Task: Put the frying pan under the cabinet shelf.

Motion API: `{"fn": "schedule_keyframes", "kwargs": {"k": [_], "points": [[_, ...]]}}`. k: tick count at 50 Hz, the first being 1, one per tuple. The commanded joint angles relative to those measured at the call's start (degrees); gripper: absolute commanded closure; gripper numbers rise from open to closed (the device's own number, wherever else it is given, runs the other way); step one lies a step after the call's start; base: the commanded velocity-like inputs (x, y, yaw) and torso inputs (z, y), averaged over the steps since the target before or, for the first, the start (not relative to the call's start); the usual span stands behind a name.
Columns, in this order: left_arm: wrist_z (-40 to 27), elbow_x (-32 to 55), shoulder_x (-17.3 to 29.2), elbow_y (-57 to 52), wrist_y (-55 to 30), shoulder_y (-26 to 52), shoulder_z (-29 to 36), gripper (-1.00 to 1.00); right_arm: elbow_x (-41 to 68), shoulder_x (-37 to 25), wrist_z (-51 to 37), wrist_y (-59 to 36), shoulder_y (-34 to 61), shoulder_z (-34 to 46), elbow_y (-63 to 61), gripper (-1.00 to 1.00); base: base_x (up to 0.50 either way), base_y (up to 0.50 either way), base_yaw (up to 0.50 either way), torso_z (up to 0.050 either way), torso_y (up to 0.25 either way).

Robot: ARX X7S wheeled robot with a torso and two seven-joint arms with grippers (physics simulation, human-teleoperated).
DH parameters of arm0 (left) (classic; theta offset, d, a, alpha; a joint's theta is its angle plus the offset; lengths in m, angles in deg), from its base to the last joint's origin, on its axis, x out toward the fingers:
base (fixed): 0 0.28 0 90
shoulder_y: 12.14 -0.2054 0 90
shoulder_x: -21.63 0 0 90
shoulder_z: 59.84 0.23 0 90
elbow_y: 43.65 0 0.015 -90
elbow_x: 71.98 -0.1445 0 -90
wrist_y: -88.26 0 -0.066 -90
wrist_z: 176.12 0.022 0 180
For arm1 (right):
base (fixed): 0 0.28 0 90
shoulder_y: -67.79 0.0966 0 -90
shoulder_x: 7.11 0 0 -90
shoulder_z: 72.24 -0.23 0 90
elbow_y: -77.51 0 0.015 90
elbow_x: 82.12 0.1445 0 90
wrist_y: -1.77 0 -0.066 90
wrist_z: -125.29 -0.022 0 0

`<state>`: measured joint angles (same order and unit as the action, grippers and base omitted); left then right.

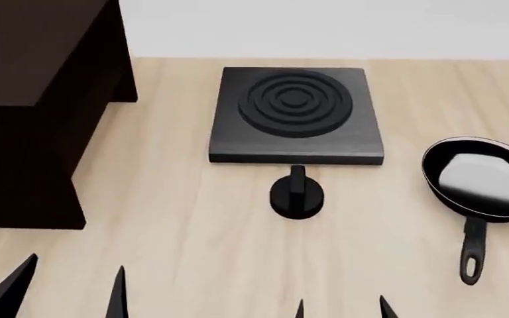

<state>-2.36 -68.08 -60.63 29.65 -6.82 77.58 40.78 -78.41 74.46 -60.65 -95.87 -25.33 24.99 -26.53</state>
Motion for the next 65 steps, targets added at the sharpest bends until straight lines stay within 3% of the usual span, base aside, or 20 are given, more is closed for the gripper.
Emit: {"fn": "schedule_keyframes", "kwargs": {"k": [1,16,23,38,65], "points": [[-0.71,0.30,0.69,-0.88,-0.01,-0.26,0.61,-1.00,0.28,-0.69,-0.58,-0.51,-0.58,0.59,-1.50,-1.00,0.13,0.50,0.00,0.050,0.059],[-1.51,1.19,1.07,-1.70,0.33,-1.00,0.89,-1.00,-2.53,-1.77,-2.57,-2.07,-0.37,2.14,-1.67,-1.00,0.12,0.49,0.00,0.049,0.061],[-2.54,1.48,1.20,-2.05,-1.05,-0.06,0.49,-1.00,-1.05,-1.96,-2.09,-4.73,0.27,2.04,-2.89,-1.00,0.00,0.02,0.00,0.005,0.005],[-0.62,5.88,3.83,-8.54,-12.77,8.26,-0.54,-1.00,2.46,-5.26,0.95,-21.59,10.03,1.82,-14.85,-1.00,0.00,0.00,0.00,0.000,0.000],[3.03,10.36,8.01,-11.52,-27.48,27.02,-0.54,-1.00,5.61,-9.70,5.60,-43.89,31.86,2.86,-23.06,-1.00,0.00,0.00,0.00,0.000,0.000]]}}
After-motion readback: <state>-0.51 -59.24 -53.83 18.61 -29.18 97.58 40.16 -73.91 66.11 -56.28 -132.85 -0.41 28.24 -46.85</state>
